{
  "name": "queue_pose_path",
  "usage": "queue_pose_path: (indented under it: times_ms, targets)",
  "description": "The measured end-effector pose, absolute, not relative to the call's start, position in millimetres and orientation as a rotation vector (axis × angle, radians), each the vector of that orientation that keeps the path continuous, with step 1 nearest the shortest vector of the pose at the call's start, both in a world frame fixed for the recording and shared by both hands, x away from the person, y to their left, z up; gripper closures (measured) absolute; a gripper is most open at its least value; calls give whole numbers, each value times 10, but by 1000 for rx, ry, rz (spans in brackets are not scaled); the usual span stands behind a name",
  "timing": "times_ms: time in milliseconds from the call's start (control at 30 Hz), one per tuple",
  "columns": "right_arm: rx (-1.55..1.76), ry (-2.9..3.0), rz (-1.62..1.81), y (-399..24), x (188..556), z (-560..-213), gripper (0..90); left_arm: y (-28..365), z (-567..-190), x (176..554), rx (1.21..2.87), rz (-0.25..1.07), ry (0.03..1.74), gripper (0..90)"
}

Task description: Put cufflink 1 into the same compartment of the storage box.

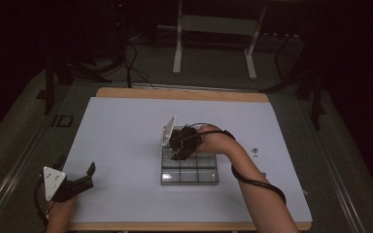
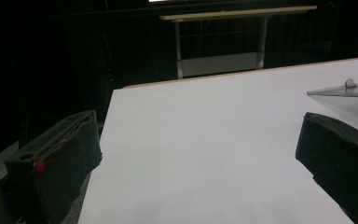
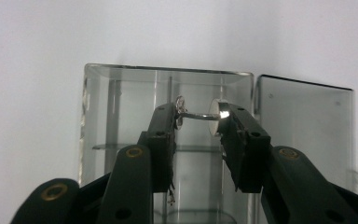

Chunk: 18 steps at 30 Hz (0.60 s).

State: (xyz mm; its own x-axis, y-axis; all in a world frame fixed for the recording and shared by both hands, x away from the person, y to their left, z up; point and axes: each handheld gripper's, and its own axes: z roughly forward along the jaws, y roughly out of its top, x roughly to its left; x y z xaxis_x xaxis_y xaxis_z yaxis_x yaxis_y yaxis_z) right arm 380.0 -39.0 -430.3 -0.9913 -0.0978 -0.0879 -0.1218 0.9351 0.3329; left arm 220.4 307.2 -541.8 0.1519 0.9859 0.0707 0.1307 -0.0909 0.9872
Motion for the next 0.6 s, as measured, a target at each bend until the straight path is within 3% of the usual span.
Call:
queue_pose_path:
  times_ms: [600]
  targets:
    - [-124, 3064, 512, -231, 3953, -4849, 647, 3072, -5417, 2210, 1445, 1080, 1155, 10]
